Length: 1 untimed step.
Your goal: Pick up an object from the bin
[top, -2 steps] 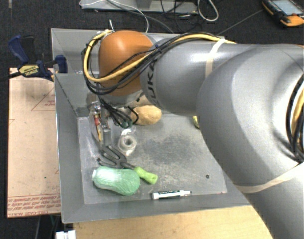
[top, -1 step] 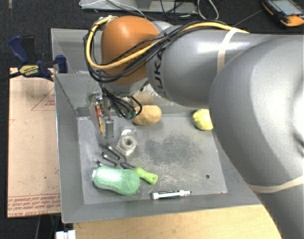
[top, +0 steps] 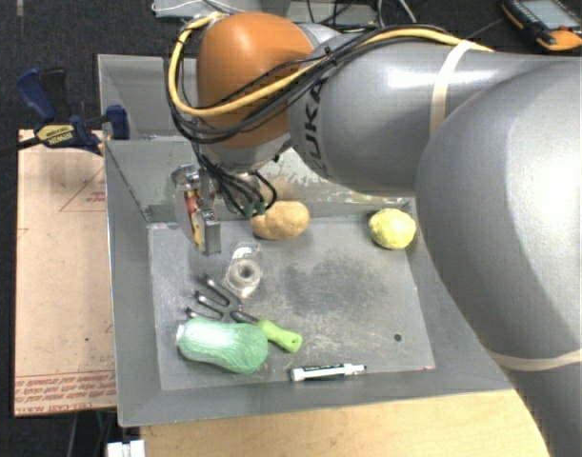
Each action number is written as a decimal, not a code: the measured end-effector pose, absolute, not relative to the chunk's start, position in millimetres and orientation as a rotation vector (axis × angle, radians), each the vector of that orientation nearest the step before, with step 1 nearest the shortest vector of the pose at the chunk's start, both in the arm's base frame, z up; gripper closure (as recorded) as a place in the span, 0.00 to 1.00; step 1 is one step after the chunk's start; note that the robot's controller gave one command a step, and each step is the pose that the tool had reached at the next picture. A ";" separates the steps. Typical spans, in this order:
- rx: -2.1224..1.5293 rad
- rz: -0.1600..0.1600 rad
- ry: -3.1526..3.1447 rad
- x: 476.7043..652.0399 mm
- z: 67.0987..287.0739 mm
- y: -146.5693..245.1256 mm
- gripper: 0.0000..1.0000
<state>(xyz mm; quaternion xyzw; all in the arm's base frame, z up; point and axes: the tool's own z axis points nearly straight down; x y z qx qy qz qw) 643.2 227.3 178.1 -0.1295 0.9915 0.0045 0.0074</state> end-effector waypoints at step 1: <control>-0.404 0.015 3.100 643.2 198.7 227.6 1.00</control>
Offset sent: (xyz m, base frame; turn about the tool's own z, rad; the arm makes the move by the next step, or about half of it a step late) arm 0.0001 0.0002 0.0565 0.0002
